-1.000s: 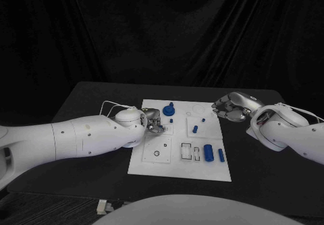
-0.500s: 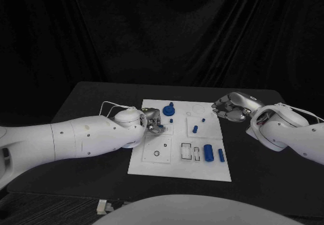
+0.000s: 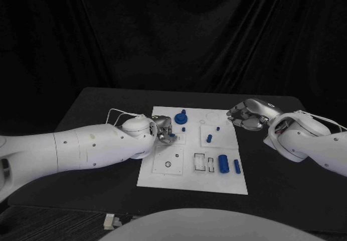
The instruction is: Assemble the parts on the task board
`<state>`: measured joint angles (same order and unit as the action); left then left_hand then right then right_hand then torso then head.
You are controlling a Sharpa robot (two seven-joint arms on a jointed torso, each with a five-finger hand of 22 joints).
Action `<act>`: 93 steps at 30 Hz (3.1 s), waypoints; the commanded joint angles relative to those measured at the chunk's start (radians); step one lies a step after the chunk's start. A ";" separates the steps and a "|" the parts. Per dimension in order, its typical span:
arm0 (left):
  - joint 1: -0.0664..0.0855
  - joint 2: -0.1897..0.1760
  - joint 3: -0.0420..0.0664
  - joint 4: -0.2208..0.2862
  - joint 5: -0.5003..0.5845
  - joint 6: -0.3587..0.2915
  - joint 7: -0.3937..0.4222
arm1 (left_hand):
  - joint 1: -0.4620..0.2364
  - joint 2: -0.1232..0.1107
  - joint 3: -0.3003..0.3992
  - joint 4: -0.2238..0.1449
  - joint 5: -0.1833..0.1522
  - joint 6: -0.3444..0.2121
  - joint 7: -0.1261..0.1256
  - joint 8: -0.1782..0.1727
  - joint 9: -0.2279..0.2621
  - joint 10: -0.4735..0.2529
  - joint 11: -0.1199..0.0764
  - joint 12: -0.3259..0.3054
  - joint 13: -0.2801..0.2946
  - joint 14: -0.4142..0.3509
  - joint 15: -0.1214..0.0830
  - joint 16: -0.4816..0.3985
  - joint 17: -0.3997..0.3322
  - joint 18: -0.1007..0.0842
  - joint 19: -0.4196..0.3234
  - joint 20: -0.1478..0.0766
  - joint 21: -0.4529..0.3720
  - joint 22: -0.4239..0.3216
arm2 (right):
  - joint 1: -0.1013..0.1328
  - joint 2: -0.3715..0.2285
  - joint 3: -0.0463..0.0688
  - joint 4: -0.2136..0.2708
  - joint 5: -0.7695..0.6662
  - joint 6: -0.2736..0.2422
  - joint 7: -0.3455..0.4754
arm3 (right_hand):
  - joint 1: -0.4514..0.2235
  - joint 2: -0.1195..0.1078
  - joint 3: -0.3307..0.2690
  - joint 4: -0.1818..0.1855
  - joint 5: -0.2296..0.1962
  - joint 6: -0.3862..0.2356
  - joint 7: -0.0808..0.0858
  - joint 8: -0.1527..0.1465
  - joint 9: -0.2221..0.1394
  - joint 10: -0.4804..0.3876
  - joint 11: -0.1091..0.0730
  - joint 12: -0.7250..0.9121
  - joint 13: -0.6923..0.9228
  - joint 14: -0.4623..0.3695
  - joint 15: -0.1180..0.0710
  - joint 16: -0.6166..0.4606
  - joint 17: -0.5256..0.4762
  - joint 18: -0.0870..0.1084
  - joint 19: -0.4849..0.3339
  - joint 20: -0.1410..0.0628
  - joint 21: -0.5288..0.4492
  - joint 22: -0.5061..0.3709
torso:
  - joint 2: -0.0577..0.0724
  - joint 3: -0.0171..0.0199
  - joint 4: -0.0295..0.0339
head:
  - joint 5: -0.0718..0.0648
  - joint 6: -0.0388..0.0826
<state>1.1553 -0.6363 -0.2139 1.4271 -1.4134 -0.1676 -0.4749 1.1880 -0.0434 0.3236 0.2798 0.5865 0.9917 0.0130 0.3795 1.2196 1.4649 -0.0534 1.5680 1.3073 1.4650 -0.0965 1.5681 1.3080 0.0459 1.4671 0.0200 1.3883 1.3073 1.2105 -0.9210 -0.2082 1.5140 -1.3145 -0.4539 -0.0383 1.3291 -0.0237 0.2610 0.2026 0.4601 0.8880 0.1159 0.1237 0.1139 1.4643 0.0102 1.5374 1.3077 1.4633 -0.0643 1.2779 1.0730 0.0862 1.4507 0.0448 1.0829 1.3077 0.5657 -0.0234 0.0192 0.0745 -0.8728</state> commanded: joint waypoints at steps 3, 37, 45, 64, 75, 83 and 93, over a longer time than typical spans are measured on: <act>-0.002 -0.005 0.001 0.010 -0.001 -0.005 0.006 | -0.008 -0.010 0.047 -0.034 0.000 -0.002 -0.002 -0.002 0.002 0.106 -0.001 0.003 0.263 0.106 0.000 0.003 0.263 0.001 -0.006 -0.003 -0.005 0.202 | -0.002 0.000 0.000 0.000 -0.002 -0.001 -0.008 | 0.007 -0.004 0.006 0.001 0.006 0.007 0.000 0.003 -0.001 0.061 0.007 -0.007 0.183 0.025 0.007 -0.007 -0.001 0.009 -0.007 0.003 -0.003 0.119 | 0.000 -0.0002 -0.0001 | 0.000 0.000; 0.196 0.131 0.002 -0.256 0.484 0.686 -0.035 | -0.037 -0.065 0.147 -0.103 -0.097 -0.020 0.015 -0.069 -0.042 0.106 0.016 0.003 0.263 0.106 0.015 0.003 0.263 0.012 -0.044 0.011 -0.057 0.186 | -0.002 -0.007 0.000 0.018 -0.002 -0.005 -0.009 | 0.006 -0.005 0.009 0.000 0.005 0.014 0.000 0.006 0.000 0.060 0.008 -0.008 0.181 0.024 0.009 -0.009 -0.005 0.010 -0.008 0.004 -0.006 0.119 | -0.001 0.0007 -0.0020 | -0.008 0.000; 0.195 0.206 0.002 -0.383 0.502 0.728 -0.046 | -0.050 -0.066 0.174 -0.150 -0.113 -0.016 0.023 -0.115 -0.083 0.106 0.023 0.003 0.263 0.106 0.022 0.003 0.263 0.013 -0.050 0.018 -0.064 0.184 | -0.002 -0.006 0.000 0.026 -0.002 -0.005 -0.008 | 0.006 -0.005 0.009 0.000 0.005 0.014 0.000 0.006 0.000 0.060 0.008 -0.008 0.181 0.024 0.009 -0.009 -0.005 0.010 -0.008 0.004 -0.006 0.119 | 0.003 -0.0003 -0.0009 | -0.003 0.000; 0.163 0.271 0.002 -0.457 0.506 0.713 -0.062 | -0.066 -0.051 0.188 -0.182 -0.129 -0.014 0.028 -0.142 -0.103 0.106 0.026 0.003 0.263 0.106 0.025 0.003 0.263 0.010 -0.038 0.021 -0.048 0.189 | -0.002 -0.007 0.000 0.029 -0.002 -0.006 -0.009 | 0.006 -0.005 0.010 -0.001 0.005 0.013 0.000 0.005 -0.001 0.060 0.009 -0.008 0.181 0.024 0.009 -0.009 -0.005 0.010 -0.008 0.004 -0.006 0.119 | 0.001 -0.0001 -0.0001 | 0.001 0.000; 0.147 0.277 0.002 -0.467 0.506 0.715 -0.068 | -0.062 -0.047 0.193 -0.203 -0.133 -0.012 0.029 -0.150 -0.109 0.106 0.027 0.003 0.263 0.106 0.025 0.003 0.263 0.009 -0.035 0.022 -0.044 0.190 | -0.002 -0.004 0.000 0.025 -0.002 -0.002 -0.010 | 0.005 -0.005 0.011 -0.001 0.006 0.013 0.000 0.005 -0.001 0.059 0.009 -0.009 0.180 0.024 0.009 -0.010 -0.006 0.010 -0.008 0.005 -0.009 0.118 | 0.000 -0.0001 -0.0001 | 0.004 0.000; 0.143 0.281 0.002 -0.469 0.506 0.715 -0.069 | -0.059 -0.044 0.196 -0.215 -0.133 -0.010 0.029 -0.153 -0.111 0.106 0.027 0.003 0.263 0.106 0.025 0.003 0.263 0.009 -0.035 0.022 -0.044 0.190 | -0.002 -0.004 0.000 0.024 -0.002 0.001 -0.010 | 0.005 -0.005 0.011 -0.001 0.006 0.013 0.000 0.005 -0.001 0.059 0.009 -0.009 0.180 0.024 0.009 -0.010 -0.006 0.010 -0.008 0.005 -0.009 0.118 | 0.000 -0.0001 -0.0001 | 0.005 0.000; 0.141 0.283 0.002 -0.465 0.506 0.708 -0.068 | -0.084 -0.035 0.187 -0.220 -0.175 -0.005 0.032 -0.166 -0.120 0.106 0.030 0.003 0.263 0.106 0.028 0.003 0.263 0.011 -0.038 0.024 -0.050 0.188 | -0.002 -0.001 0.000 0.020 -0.002 0.002 -0.010 | 0.005 -0.005 0.011 -0.001 0.006 0.013 0.000 0.005 -0.001 0.059 0.009 -0.009 0.180 0.024 0.009 -0.010 -0.006 0.010 -0.008 0.005 -0.009 0.118 | 0.000 -0.0001 -0.0002 | 0.007 0.000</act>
<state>1.2990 -0.3560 -0.2130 0.9595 -0.9168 0.5355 -0.5461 1.1087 -0.0790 0.4694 0.1085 0.4184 0.9825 0.0508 0.2200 1.1011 1.4666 -0.0301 1.5680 1.3076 1.4651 -0.0749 1.5681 1.3074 0.0457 1.4263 0.0400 1.3382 1.3073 1.2101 -0.9221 -0.2085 1.5346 -1.3140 -0.4527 -0.0389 1.3290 -0.0237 0.2666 0.2026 0.4601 0.8952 0.1156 0.1237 0.1134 1.4679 0.0138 1.5336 1.3081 1.4660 -0.0615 1.2739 1.0683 0.0862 1.4471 0.0483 1.0765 1.3080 0.5658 -0.0235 0.0192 0.0804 -0.8728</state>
